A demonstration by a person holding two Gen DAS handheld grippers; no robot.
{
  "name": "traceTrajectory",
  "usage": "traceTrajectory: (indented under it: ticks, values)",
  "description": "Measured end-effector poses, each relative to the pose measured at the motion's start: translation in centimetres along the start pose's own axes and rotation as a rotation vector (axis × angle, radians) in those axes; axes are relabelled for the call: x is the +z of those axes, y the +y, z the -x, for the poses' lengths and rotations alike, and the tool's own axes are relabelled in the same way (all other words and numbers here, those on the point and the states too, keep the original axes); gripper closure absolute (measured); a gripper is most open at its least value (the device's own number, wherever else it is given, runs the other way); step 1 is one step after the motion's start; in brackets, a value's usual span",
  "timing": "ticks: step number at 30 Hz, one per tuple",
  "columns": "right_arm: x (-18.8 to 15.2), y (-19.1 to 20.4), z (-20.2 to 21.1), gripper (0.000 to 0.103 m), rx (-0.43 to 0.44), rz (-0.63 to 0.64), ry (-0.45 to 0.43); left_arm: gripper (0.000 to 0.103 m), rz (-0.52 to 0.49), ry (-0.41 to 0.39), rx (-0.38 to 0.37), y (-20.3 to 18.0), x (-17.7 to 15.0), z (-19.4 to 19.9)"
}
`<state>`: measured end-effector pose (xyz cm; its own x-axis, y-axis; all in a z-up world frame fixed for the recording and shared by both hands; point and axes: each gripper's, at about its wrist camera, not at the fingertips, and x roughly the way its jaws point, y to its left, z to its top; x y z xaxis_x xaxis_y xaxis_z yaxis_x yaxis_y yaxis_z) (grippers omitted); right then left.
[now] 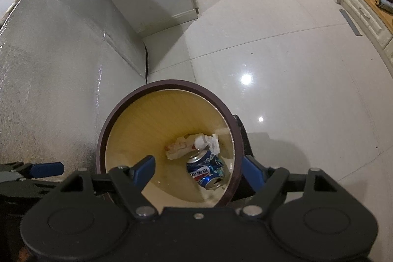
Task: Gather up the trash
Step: 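Open the right tool to drop the bag while the left tool drops the can, then withdraw both tools from the wastebasket back toward the table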
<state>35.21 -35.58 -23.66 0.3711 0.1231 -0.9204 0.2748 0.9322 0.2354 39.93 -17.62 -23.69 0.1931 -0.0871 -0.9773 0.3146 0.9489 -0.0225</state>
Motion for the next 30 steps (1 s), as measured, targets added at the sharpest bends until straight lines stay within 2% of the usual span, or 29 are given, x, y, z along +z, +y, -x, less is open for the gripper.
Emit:
traceTrajectory:
  ticks: [5, 8, 10, 15, 23, 30]
  values:
    - [-0.8, -0.2, 0.8, 0.019, 0.003, 0.010, -0.002, 0.003, 0.020, 0.009, 0.001, 0.6, -0.6, 0.4]
    - [-1.5, -0.4, 1.2, 0.013, -0.006, 0.015, -0.002, 0.002, 0.021, 0.007, 0.024, 0.6, -1.2, 0.7]
    - [-1.8, -0.5, 1.6, 0.005, -0.015, 0.021, -0.008, 0.001, 0.029, -0.002, 0.042, 0.8, -1.6, 1.2]
    - [-2.9, -0.5, 2.6, 0.000, -0.042, 0.046, -0.026, 0.000, 0.054, -0.030, 0.059, 1.1, -2.6, 2.6]
    - [-4.7, -1.1, 4.6, 0.000, -0.060, 0.063, -0.044, 0.000, 0.079, -0.047, 0.085, 1.3, -4.3, 4.1]
    - [-6.9, -2.2, 6.9, 0.000, -0.064, 0.054, -0.081, 0.000, 0.084, -0.088, 0.073, 1.2, -6.7, 6.7]
